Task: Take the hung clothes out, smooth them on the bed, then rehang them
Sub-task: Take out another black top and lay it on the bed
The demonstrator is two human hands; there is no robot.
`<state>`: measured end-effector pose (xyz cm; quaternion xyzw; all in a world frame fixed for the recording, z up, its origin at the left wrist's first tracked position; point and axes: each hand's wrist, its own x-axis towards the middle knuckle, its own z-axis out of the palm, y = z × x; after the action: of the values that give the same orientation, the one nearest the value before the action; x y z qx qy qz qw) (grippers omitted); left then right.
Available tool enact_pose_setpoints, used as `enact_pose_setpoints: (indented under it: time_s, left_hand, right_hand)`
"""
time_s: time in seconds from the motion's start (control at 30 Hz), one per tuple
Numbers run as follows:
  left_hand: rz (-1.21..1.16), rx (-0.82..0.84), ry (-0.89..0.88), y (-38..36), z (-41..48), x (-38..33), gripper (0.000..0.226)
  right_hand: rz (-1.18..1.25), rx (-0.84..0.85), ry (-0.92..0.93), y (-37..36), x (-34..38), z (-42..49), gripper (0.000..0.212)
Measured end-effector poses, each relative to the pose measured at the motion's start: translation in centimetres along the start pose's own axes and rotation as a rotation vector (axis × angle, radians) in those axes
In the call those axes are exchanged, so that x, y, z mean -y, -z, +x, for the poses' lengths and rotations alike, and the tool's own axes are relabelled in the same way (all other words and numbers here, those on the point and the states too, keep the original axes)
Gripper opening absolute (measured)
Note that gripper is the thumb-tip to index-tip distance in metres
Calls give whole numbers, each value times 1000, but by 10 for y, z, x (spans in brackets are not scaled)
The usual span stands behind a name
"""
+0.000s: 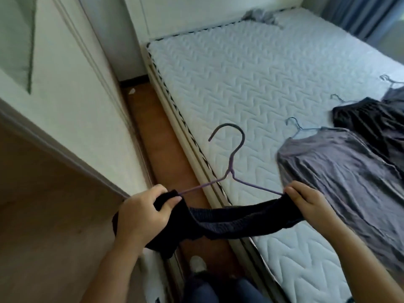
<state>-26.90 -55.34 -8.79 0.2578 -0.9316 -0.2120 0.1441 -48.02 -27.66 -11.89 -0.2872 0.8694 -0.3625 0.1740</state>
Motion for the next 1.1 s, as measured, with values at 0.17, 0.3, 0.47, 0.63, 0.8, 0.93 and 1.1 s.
enact_pose_setpoints:
  time_s: [0.17, 0.3, 0.47, 0.63, 0.8, 0.93, 1.1]
  left_hand:
    - [-60, 79, -139, -35, 18, -42, 43]
    - [-100, 82, -229, -47, 19, -79, 42]
    - [-79, 15, -296, -60, 5, -144, 45]
    - [-96, 20, -360, -82, -20, -221, 47]
    - [-117, 22, -457, -102, -43, -291, 47]
    - [-152, 57, -482, -114, -48, -329, 45]
    - [-197, 210, -561, -143, -31, -357, 37]
  right_hand:
    - [-1, -181, -122, 30, -29, -51, 41]
    - [0, -256, -150, 54, -51, -74, 23]
    - [0, -311, -147, 99, -80, -118, 11]
    - [1, -361, -191, 146, -117, -184, 21]
    - [-19, -441, -290, 189, -152, -249, 24]
    - [-57, -531, -368, 216, -166, -279, 31]
    - [-66, -611, -536, 216, -172, -307, 8]
